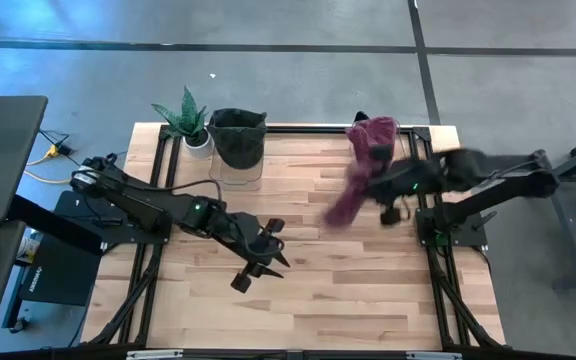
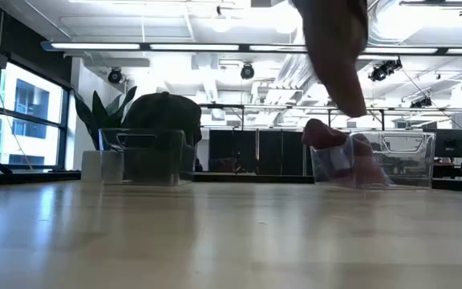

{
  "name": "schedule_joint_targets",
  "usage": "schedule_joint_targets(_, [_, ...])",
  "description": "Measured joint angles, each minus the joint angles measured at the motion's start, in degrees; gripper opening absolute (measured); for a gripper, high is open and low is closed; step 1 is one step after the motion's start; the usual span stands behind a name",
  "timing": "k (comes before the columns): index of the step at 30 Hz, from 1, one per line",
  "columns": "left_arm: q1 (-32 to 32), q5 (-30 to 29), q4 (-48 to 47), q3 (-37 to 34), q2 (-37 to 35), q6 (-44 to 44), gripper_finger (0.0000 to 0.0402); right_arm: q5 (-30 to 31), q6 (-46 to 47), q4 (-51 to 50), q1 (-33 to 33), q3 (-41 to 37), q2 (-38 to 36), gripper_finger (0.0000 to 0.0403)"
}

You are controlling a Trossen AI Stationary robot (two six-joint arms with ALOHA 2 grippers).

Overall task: Pick & Place hat
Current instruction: Put the red cap into the right transparent bin

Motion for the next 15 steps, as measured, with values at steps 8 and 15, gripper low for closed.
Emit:
schedule_joint_targets(8, [-0.7, -3.6, -2.8, 0.5, 0.0, -0.6, 0.0123, 8.7, -14.0, -8.2, -20.9, 2.8, -4.1, 0.0010])
schedule_joint_targets(15, [-3.0, -8.0, -4.6, 0.5, 0.0, -1.5, 0.0123, -2.9, -20.6, -6.8, -37.5, -6.2, -4.5, 0.0025])
